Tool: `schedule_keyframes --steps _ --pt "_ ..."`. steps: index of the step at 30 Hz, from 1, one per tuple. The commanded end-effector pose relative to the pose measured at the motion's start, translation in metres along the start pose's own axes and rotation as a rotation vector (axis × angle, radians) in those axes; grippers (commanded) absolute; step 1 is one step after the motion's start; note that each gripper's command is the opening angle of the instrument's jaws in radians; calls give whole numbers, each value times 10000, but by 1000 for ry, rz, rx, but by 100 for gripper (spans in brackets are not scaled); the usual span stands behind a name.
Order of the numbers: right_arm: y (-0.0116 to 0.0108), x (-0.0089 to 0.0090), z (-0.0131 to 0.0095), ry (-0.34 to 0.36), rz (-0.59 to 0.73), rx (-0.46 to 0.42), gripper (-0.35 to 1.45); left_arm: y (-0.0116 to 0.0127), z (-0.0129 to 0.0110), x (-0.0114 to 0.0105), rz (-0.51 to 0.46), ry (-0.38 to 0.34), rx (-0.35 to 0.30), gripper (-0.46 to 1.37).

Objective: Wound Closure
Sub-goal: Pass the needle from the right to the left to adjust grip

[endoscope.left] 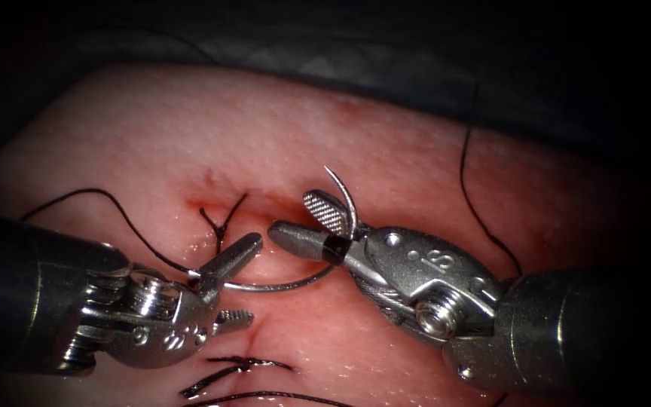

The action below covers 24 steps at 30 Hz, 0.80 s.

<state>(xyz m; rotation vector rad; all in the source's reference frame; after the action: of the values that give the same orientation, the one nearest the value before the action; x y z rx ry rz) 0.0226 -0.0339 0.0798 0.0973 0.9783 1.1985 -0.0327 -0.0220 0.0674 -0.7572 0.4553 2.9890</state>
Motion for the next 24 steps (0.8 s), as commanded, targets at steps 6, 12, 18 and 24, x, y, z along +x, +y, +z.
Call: schedule_keyframes --steps 6,12,18,24 --pt "0 2 -1 15 2 -28 -35 0 -2 0 -7 -3 0 65" --pt "-3 5 -2 81 18 -63 -35 0 -4 1 -104 46 -39 68" --pt "-7 9 -5 100 33 -108 -35 2 -5 4 -182 81 -70 72" --pt "-12 16 -10 161 58 -151 -35 0 -1 5 -282 93 -87 67"
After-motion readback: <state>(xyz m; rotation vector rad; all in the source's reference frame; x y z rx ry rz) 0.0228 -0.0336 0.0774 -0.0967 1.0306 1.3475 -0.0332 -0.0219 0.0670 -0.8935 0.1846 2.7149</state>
